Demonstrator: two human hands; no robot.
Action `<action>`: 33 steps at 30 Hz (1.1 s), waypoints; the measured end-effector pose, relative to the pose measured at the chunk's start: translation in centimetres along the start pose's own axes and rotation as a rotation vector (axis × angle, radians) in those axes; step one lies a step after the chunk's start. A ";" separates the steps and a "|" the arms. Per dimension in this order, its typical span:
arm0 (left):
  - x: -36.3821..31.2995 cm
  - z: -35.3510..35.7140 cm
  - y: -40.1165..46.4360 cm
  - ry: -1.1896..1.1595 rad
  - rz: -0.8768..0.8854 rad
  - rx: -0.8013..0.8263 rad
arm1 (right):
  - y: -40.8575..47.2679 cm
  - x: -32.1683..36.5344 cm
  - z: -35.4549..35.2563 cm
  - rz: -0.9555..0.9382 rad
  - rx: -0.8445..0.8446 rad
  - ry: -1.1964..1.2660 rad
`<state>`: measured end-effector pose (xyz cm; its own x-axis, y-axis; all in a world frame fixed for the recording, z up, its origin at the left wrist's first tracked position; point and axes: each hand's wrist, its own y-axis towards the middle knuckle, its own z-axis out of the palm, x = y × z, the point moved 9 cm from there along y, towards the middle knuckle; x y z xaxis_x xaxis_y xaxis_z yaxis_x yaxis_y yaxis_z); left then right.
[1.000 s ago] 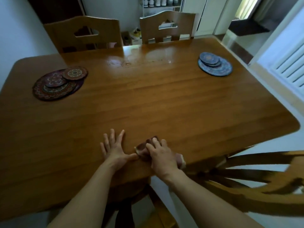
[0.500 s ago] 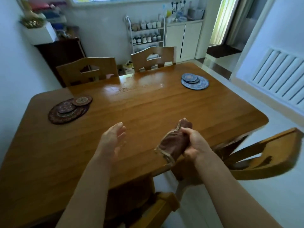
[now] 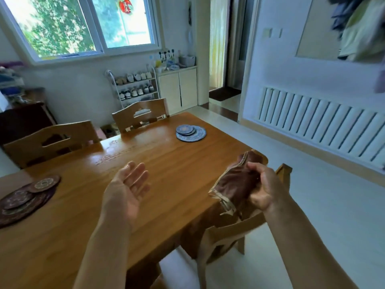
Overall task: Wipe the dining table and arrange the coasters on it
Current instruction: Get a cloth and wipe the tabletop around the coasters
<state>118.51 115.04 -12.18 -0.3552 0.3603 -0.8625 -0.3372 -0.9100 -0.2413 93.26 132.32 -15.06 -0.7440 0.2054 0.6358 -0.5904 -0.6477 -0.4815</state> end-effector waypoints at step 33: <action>19.8 53.5 20.5 -0.273 -0.004 0.010 | 31.3 51.9 -20.4 -0.166 0.072 0.088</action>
<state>57.92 114.44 -10.43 -0.5751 0.4073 -0.7095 -0.3476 -0.9067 -0.2388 29.75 137.70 -9.44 -0.6646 0.3750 0.6463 -0.6856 -0.6500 -0.3278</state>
